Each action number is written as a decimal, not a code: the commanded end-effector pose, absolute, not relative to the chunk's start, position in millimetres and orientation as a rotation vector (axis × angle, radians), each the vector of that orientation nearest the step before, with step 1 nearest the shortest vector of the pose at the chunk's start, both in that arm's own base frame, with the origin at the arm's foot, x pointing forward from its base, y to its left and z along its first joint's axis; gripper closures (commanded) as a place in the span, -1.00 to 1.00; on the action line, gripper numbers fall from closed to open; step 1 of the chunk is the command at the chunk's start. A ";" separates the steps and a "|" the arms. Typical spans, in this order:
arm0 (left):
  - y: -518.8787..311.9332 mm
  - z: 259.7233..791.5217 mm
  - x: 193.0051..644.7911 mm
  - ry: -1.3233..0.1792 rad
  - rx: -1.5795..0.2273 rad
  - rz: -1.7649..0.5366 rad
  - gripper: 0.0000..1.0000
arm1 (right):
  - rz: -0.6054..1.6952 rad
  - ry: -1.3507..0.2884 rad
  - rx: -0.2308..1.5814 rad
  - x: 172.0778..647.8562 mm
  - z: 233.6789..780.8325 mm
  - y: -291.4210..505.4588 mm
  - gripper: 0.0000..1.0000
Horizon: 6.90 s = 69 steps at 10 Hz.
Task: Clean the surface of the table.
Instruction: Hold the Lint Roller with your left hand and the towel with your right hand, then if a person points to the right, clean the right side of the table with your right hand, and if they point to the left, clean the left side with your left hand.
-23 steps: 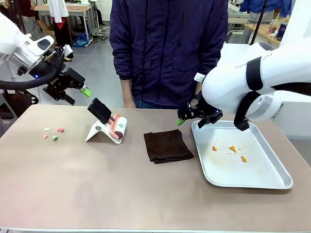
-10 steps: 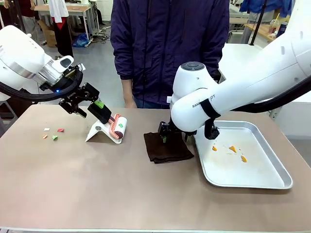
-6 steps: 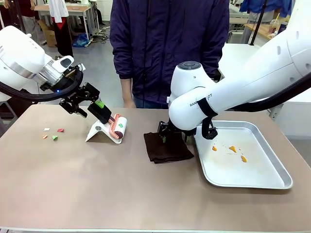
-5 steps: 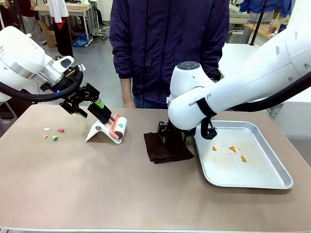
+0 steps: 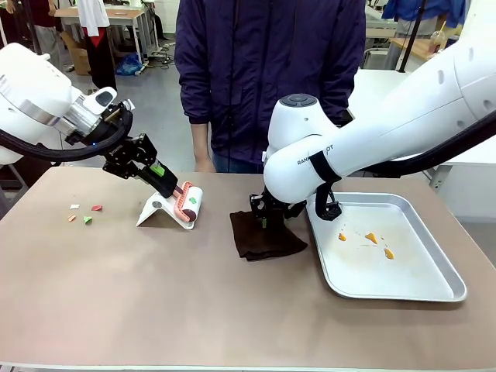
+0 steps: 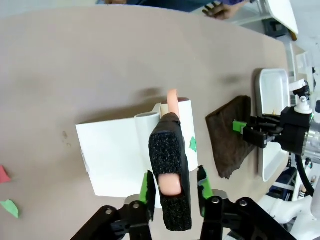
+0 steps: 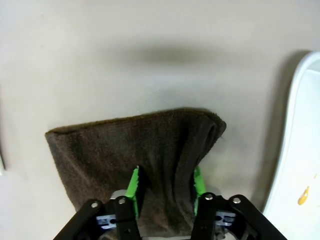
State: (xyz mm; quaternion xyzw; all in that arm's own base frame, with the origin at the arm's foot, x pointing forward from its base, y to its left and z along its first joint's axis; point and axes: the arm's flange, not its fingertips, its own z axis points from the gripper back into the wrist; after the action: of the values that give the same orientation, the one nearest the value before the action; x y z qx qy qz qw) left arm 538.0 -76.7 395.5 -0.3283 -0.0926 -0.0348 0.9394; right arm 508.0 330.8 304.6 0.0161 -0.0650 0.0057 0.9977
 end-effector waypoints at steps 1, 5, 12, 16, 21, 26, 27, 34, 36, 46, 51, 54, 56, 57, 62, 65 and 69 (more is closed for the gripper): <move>-78.9 394.8 537.8 -0.245 -0.673 -0.065 0.93 | 0.010 -0.092 0.027 509.1 293.7 330.1 1.00; -79.5 394.7 537.2 -0.247 -0.679 -0.060 1.00 | 0.021 -0.091 0.023 506.8 293.9 331.2 1.00; -61.0 441.2 487.0 -0.300 -0.851 -0.130 1.00 | -0.074 -0.045 0.475 506.1 343.3 252.3 1.00; -29.4 466.6 448.6 -0.343 -1.122 -0.169 1.00 | 0.037 -0.011 1.025 493.9 362.3 179.1 1.00; 50.3 467.1 398.6 -0.209 -1.419 0.021 0.92 | 0.090 0.081 1.423 434.2 392.7 128.8 1.00; 179.8 402.5 344.4 -0.287 -1.381 0.020 0.92 | -0.214 -0.071 1.521 359.8 398.3 17.6 1.00; 223.7 380.8 329.7 -0.327 -1.363 -0.106 0.92 | -0.233 -0.119 1.539 349.8 389.2 -23.0 1.00; 261.8 331.7 307.3 -0.443 -1.468 -0.068 0.92 | -0.514 -0.239 1.544 347.9 334.3 -113.2 1.00; 267.8 327.6 304.8 -0.420 -1.468 -0.073 0.92 | -0.517 -0.162 1.544 341.5 337.6 -120.7 1.00; 267.8 327.6 304.8 -0.420 -1.468 -0.073 0.92 | -0.517 -0.162 1.544 341.5 337.6 -120.7 1.00; 267.8 327.6 304.8 -0.420 -1.468 -0.073 0.92 | -0.517 -0.162 1.544 341.5 337.6 -120.7 1.00; 267.8 327.6 304.8 -0.420 -1.468 -0.073 0.92 | -0.517 -0.162 1.544 341.5 337.6 -120.7 1.00; 267.8 327.6 304.8 -0.420 -1.468 -0.073 0.92 | -0.517 -0.162 1.544 341.5 337.6 -120.7 1.00; 267.8 327.6 304.8 -0.420 -1.468 -0.073 0.92 | -0.517 -0.162 1.544 341.5 337.6 -120.7 1.00; 267.8 327.6 304.8 -0.420 -1.468 -0.073 0.92 | -0.517 -0.162 1.544 341.5 337.6 -120.7 1.00; 267.8 327.6 304.8 -0.420 -1.468 -0.073 0.92 | -0.517 -0.162 1.544 341.5 337.6 -120.7 1.00; 267.8 327.6 304.8 -0.420 -1.468 -0.073 0.92 | -0.476 -0.183 1.311 355.6 354.7 -105.1 0.75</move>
State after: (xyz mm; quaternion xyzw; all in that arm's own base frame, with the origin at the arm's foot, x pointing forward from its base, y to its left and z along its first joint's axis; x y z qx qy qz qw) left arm 306.8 266.7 325.6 -0.6639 -0.1892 -0.0326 0.7227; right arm 351.4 -113.8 335.9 0.6360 -0.0814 -0.2258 0.7334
